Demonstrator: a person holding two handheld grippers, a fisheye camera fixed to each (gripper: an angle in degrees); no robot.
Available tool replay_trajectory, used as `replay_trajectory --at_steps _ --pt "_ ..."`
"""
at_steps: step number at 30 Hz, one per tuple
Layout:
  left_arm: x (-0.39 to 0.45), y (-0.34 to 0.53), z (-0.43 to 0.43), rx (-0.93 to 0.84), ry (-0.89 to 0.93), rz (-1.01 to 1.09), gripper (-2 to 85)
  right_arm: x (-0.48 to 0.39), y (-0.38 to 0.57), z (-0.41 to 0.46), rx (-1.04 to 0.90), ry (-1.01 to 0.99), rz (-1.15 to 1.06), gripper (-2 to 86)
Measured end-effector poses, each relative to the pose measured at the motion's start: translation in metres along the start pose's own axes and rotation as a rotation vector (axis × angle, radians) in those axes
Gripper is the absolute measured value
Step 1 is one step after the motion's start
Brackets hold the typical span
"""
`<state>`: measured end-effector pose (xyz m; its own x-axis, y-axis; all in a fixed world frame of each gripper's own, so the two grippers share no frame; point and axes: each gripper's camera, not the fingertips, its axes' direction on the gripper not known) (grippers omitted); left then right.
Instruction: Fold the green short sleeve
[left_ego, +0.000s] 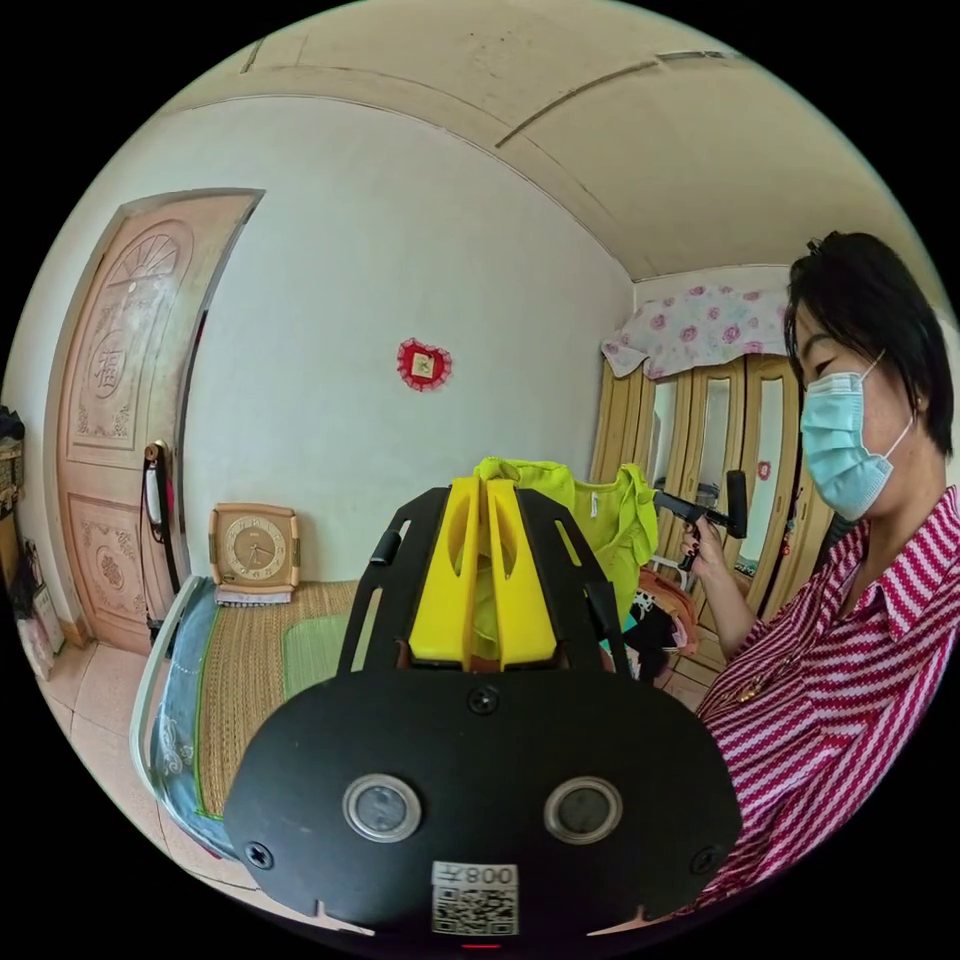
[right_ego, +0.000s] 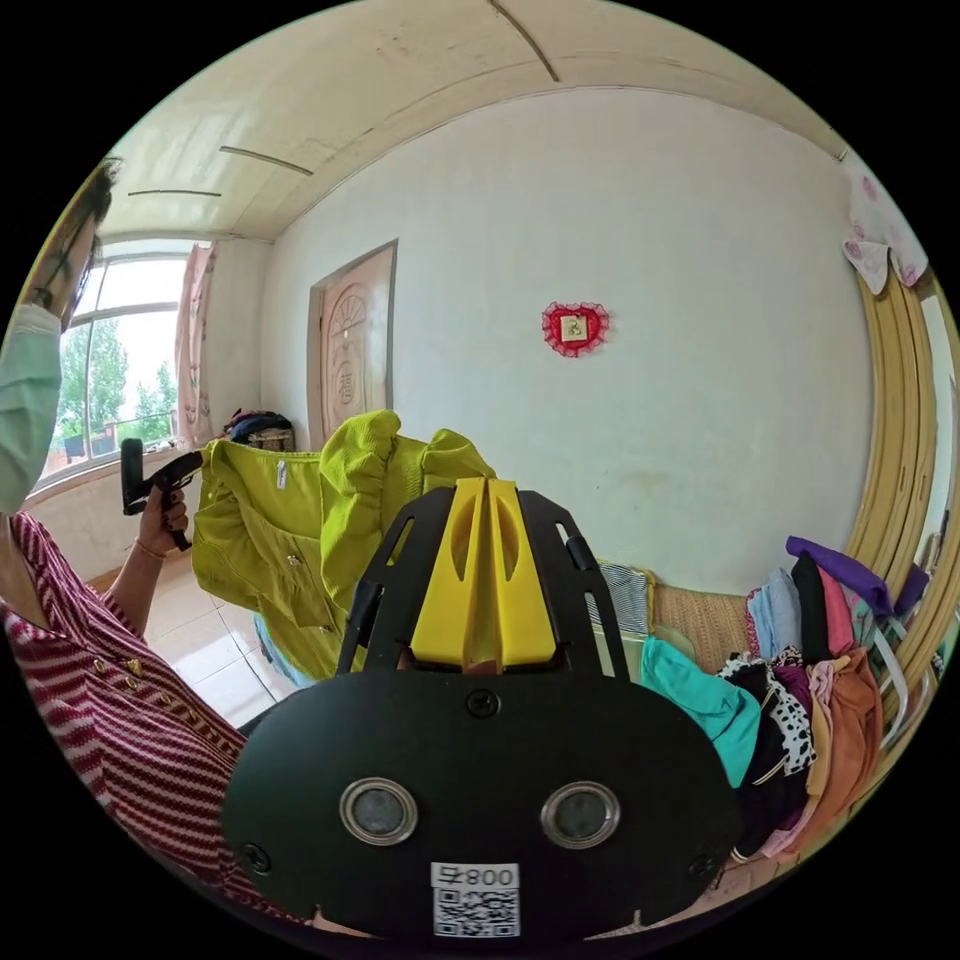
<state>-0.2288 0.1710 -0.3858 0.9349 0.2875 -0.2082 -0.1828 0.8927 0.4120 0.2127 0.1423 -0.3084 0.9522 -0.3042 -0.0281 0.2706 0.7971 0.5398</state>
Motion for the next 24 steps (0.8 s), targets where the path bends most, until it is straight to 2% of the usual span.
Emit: replay_trajectory --at_steps 9,24 --pt "0.024 0.004 -0.046 0.051 0.027 0.015 0.8 0.001 0.040 -0.077 0.072 -0.019 0.002 0.2" --pt "0.024 0.012 -0.071 0.025 0.058 -0.030 0.8 0.017 0.086 -0.110 0.032 -0.027 0.044 0.2"
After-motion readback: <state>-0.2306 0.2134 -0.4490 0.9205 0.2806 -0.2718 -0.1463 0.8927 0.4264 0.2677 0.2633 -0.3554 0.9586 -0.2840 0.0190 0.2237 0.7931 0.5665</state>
